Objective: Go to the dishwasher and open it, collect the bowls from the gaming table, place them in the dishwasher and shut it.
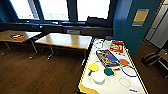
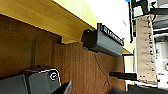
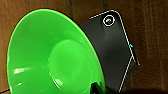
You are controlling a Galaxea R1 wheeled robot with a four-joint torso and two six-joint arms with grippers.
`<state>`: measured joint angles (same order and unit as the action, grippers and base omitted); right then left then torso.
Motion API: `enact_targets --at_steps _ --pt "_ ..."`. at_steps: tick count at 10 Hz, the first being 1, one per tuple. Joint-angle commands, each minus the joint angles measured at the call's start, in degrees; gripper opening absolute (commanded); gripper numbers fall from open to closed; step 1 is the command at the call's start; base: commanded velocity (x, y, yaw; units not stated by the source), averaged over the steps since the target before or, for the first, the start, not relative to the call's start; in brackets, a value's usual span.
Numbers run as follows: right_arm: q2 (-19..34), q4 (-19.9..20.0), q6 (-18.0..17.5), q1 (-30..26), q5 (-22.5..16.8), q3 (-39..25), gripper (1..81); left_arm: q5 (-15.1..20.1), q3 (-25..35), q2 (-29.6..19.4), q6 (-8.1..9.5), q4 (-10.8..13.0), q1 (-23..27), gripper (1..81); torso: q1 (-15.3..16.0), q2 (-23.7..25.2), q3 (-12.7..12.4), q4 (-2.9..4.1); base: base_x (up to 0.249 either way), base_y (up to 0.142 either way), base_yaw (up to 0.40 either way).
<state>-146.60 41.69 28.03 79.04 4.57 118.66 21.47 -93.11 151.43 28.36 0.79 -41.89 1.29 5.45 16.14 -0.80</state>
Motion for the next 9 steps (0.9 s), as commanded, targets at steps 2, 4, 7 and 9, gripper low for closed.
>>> enact_targets --at_steps 2,4,7,9 --pt "1.6 -0.6 0.1 -2.9 -4.6 -0.6 1.0 2.4 0.1 1.2 1.18 0.4 10.5 81.1 0.0 0.0 0.0 0.0 0.0 0.0 0.0" --pt "1.3 -0.6 0.1 -3.1 -4.6 -0.5 1.0 4.4 -2.0 3.4 4.08 0.4 13.2 81.1 0.0 0.0 0.0 0.0 0.0 0.0 0.0" --pt "0.8 -0.5 0.0 -3.8 -4.7 -0.3 1.0 7.5 -10.6 9.6 5.04 0.4 17.9 81.1 0.0 0.0 0.0 0.0 0.0 0.0 0.0" --pt "0.7 -0.4 0.0 -4.0 -4.7 -0.1 1.0 9.7 -15.8 13.4 5.04 0.4 19.6 81.1 0.0 0.0 0.0 0.0 0.0 0.0 0.0"
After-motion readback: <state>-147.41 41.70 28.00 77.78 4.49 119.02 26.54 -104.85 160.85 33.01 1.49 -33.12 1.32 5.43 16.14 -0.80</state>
